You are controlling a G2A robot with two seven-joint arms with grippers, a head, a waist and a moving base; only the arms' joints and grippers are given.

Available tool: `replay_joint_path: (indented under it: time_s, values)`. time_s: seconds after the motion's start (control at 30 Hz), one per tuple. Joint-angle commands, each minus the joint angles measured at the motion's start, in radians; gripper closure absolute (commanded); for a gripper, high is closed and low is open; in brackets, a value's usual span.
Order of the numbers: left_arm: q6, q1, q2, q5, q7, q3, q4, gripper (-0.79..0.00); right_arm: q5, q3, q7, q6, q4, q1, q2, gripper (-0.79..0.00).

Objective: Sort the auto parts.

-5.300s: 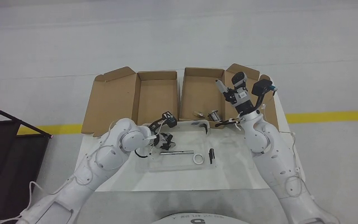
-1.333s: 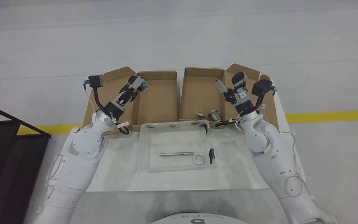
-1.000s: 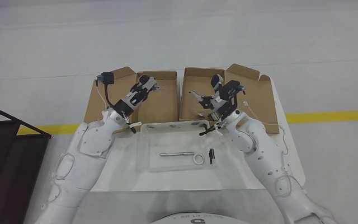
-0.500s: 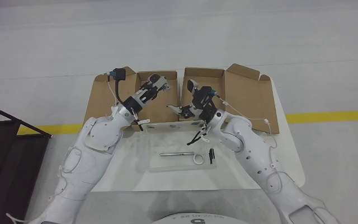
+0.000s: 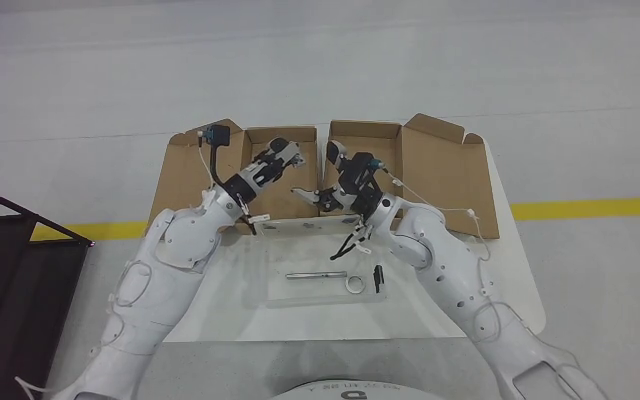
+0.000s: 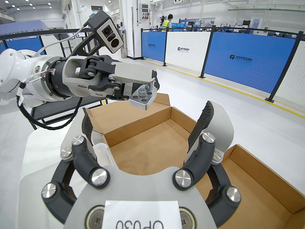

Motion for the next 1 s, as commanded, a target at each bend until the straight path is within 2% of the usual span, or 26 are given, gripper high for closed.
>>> replay_joint_path:
  time_s: [0.0,0.27,0.47,0.8,0.97]
  values:
    - [0.02,-0.027,-0.003,0.051,-0.006,0.016,0.031,0.0,0.005,0.004,-0.002,-0.002,0.005,0.001,0.0,-0.785]
    - [0.089,-0.188,-0.041,0.138,-0.012,0.14,0.241,0.0,0.018,0.031,-0.012,-0.007,0.007,-0.009,0.003,-0.785]
    - [0.137,-0.275,-0.069,0.175,-0.011,0.205,0.377,0.0,0.022,0.057,-0.026,-0.006,-0.004,-0.027,0.007,-0.785]
    - [0.185,-0.348,-0.105,0.21,-0.023,0.269,0.574,0.0,0.027,0.091,-0.037,-0.004,-0.026,-0.056,0.013,-0.785]
    - [0.227,-0.381,-0.119,0.21,-0.068,0.282,0.658,0.0,0.027,0.091,-0.035,-0.002,-0.026,-0.056,0.013,-0.785]
